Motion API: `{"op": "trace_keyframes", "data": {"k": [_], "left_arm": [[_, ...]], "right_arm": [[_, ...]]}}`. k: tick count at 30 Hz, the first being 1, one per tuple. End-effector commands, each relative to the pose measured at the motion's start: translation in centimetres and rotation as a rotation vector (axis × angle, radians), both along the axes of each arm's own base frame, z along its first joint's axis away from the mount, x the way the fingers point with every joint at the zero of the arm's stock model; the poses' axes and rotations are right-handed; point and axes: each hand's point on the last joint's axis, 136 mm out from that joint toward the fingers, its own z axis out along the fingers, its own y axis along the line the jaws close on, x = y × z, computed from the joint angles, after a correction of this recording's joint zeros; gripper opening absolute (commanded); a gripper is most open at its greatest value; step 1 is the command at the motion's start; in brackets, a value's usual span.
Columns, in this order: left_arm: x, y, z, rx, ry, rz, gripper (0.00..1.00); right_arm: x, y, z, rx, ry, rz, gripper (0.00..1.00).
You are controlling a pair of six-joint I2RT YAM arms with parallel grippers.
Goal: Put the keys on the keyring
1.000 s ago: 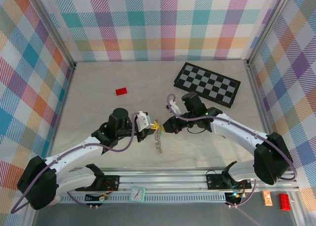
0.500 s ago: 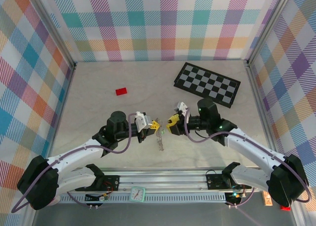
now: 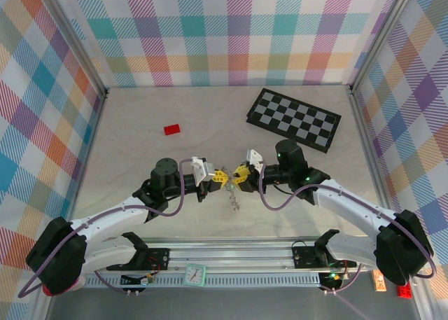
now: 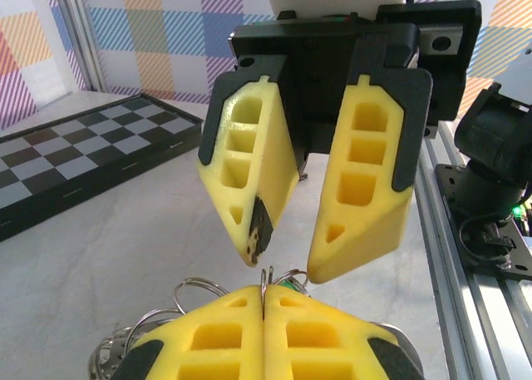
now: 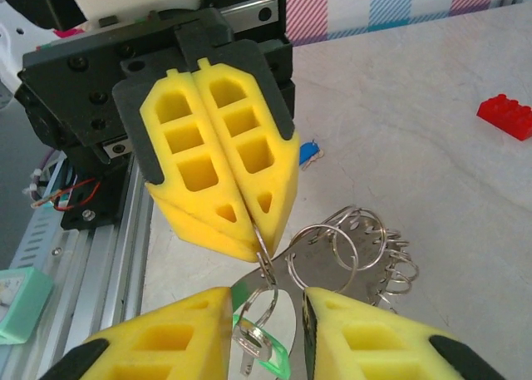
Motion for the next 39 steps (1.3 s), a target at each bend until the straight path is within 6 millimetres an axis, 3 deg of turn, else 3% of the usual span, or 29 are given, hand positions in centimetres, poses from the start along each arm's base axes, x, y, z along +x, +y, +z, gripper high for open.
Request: {"op": "trace_keyframes", "data": {"k": [1,18,22,24,27,30,32,39], "left_arm": [[-0.9,-0.6,1.5,-0.053,-0.038,-0.053,0.00],[-0.9,-0.7,1.6,-0.062,-0.038,-0.062,0.00],[-0.9,-0.7,1.7,-0.065,-0.042,-0.061,0.00],[-0.9,-0.7,1.6,-0.065,-0.040,-0.061,0.00],[-0.4,-0.6,1.5,-0.054,-0.034,-0.032,0.00],[0.1,-0.2,0.6,0.004,-0.019,0.010,0.22],[0.2,0.1,-0.1,0.064,-0.010,0.022,0.27],[0.5,0.6,-1.4,0.196,0.005,0.031,0.26]], "right_arm": [[-0.1,0.6,1.6,0.019,-0.082,0.053,0.27],[0.1,1.7,0.6,-0.006,-0.052,0.085,0.19],[0.1,1.6,0.2,-0.024,-0.045,0.084,0.12],[0.2,1.6,0.1,-0.032,-0.043,0.083,0.02],[0.5,1.4,0.3,-0.053,-0.055,0.068,0.00],[0.6,1.1,0.6,-0.076,-0.077,0.059,0.00],[0.6,0.9,0.7,-0.105,-0.088,0.058,0.00],[0.4,0.7,0.1,-0.217,-0.106,0.085,0.00]]}}
